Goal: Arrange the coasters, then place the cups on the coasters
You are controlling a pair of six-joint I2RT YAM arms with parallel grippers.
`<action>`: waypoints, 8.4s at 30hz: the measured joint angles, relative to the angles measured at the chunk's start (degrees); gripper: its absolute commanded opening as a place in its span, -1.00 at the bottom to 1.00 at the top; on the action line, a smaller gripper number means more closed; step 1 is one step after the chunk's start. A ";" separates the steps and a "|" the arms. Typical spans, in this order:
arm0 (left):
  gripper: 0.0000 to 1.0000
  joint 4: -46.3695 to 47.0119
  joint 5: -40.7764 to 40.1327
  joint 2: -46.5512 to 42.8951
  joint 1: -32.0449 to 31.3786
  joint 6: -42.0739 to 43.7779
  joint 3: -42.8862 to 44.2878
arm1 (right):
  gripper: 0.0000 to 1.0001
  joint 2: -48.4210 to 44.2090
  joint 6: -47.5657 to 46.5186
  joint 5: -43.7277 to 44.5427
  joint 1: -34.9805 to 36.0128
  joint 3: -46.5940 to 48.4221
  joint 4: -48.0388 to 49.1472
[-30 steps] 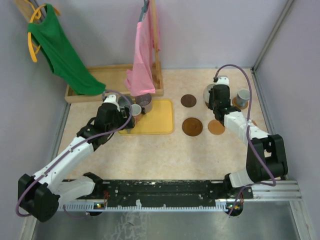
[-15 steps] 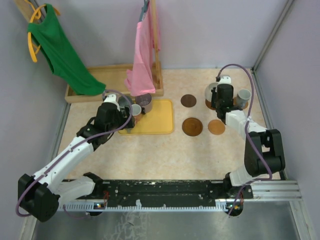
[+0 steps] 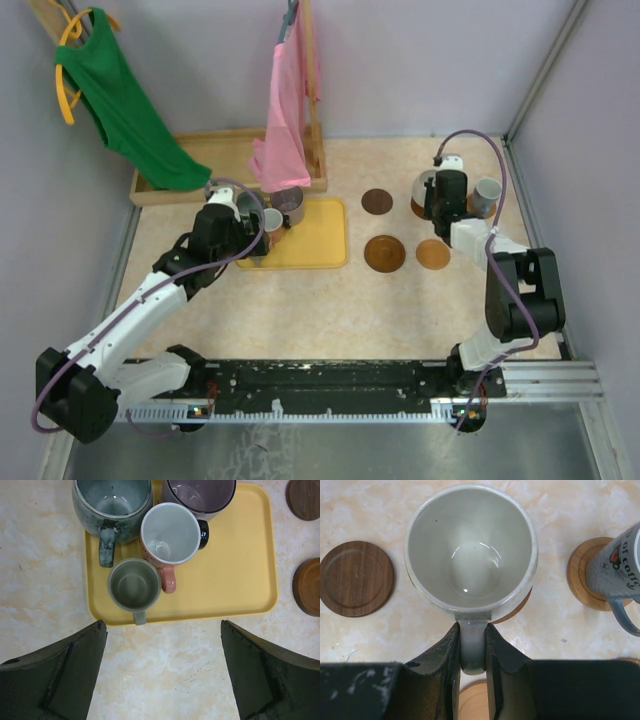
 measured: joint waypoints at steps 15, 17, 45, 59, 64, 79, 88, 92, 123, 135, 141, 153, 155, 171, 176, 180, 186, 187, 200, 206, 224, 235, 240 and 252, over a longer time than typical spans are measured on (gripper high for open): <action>0.99 -0.44 0.00 0.22 0.00 0.00 0.00 | -1.00 3.08 0.52 -0.28 -1.22 -0.07 1.27; 0.99 -0.44 0.00 0.22 0.00 -0.02 0.00 | -1.00 3.43 0.57 -0.31 -1.36 -0.07 1.42; 0.99 -0.44 0.00 0.22 0.00 -0.04 0.00 | -0.81 4.70 1.53 -0.13 -1.42 0.04 2.05; 0.99 -0.42 0.00 0.20 0.00 -0.04 0.00 | -0.52 4.68 2.54 0.57 -1.42 0.11 1.62; 0.99 -0.42 0.02 0.04 0.00 -0.04 0.00 | -0.36 4.68 2.73 1.42 -1.44 0.11 1.42; 0.99 -0.44 0.00 -0.81 0.00 -0.09 0.00 | -0.20 2.01 3.91 2.95 -1.46 0.11 -0.09; 0.99 -0.42 0.00 -1.03 0.00 -0.13 0.00 | -0.12 -7.89 7.93 3.56 -1.33 0.11 -4.59; 0.99 -0.39 0.02 -1.03 0.00 -0.33 0.00 | -0.14 -11.04 9.03 3.13 0.35 0.17 -6.95; 0.99 -0.44 -0.79 -1.81 0.00 -0.63 0.00 | -0.25 19.89 14.40 4.57 37.35 28.72 -11.21; 0.99 -1.29 -1.33 -2.89 0.24 -0.46 0.00 | -0.27 24.09 16.24 1.51 39.39 32.83 -11.08; 0.99 -1.36 -1.38 -2.91 0.26 -0.46 -0.02 | -0.27 26.08 16.63 0.68 40.94 35.52 -10.99; 0.99 -1.64 -1.60 -3.15 0.35 -0.46 -0.24 | -0.28 27.71 17.00 0.55 41.46 37.22 -11.52; 0.99 -1.66 -1.60 -3.17 0.35 -0.46 -0.24 | -0.29 27.71 17.00 0.70 41.46 37.22 -11.41; 0.99 -1.60 -1.55 -3.17 0.35 -0.48 -0.24 | -0.29 24.76 16.94 1.29 41.46 31.50 -9.40; 0.99 -1.57 -1.55 -3.17 0.35 -0.48 -0.24 | -0.29 24.74 16.52 0.81 41.46 31.52 -8.85; 0.99 -1.57 -1.55 -3.17 0.35 -0.48 -0.24 | -0.29 24.74 16.46 0.15 41.46 31.54 -8.48; 0.99 -1.57 -1.55 -3.17 0.35 -0.48 -0.24 | -0.29 23.74 16.39 -0.50 41.46 30.53 -6.01; 0.99 -1.57 -1.55 -3.17 0.35 -0.48 -0.24 | -0.30 23.39 16.37 -0.55 41.46 30.45 -5.97; 0.99 -1.27 -1.55 -2.89 0.35 -0.46 -0.24 | -0.30 21.90 15.52 0.24 41.46 29.53 -5.44; 0.99 -1.25 -1.55 -2.86 0.35 -0.46 -0.24 | -0.30 21.90 15.52 1.07 41.46 28.17 -6.34; 0.99 -1.25 -1.60 -2.62 0.35 -0.42 -0.24 | -0.32 27.87 15.23 1.60 41.44 32.76 -8.44; 0.99 -1.25 -1.57 -2.62 0.37 -0.24 -0.24 | -0.41 28.83 15.13 2.91 40.61 33.97 -9.53; 0.99 -1.20 -1.55 -2.51 0.37 -0.24 -0.28 | -0.40 28.83 15.08 3.23 39.34 33.79 -9.75; 0.99 -1.16 -1.53 -2.12 0.37 -0.24 -0.46 | -0.40 29.49 13.88 3.02 38.40 35.56 -11.65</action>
